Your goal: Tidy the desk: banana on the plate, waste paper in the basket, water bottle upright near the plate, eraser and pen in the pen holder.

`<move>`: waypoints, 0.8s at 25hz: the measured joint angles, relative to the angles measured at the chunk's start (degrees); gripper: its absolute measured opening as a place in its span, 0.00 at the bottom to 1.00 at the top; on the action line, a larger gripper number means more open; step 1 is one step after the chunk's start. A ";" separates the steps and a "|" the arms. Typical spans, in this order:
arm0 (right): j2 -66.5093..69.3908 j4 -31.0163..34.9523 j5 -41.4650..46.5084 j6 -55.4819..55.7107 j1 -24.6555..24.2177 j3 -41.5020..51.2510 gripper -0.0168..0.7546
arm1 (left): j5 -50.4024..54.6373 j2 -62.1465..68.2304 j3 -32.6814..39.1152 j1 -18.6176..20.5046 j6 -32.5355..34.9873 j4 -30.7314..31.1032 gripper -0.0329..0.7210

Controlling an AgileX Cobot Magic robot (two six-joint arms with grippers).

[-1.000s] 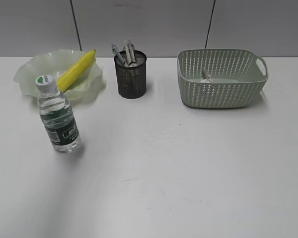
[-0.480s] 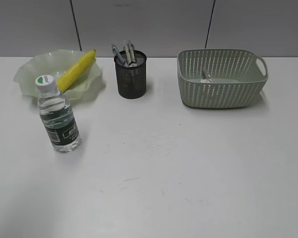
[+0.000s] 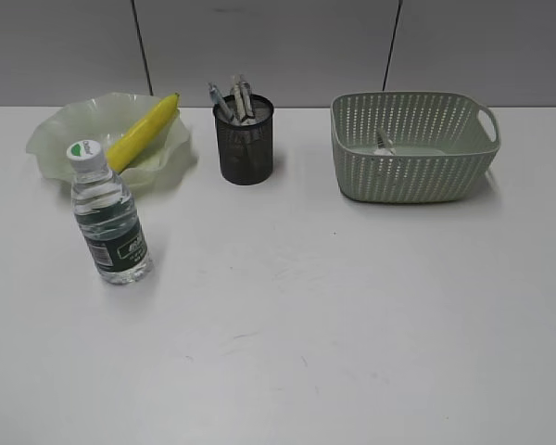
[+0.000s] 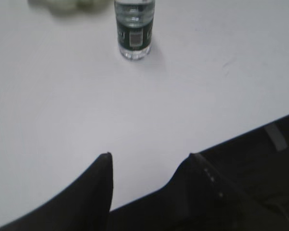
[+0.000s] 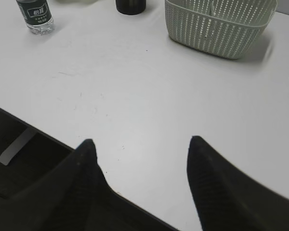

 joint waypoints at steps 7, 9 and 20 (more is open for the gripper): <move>0.00 0.00 0.00 0.00 0.00 0.00 0.63 | -5.91 -7.16 2.50 0.00 1.58 -2.46 0.53; 0.00 0.00 0.00 0.00 0.00 0.00 0.63 | -6.22 -7.16 2.50 0.00 2.10 -2.57 0.52; 0.00 0.41 0.00 0.00 -2.83 0.00 0.63 | -6.32 -7.16 2.50 -0.07 4.67 -2.68 0.49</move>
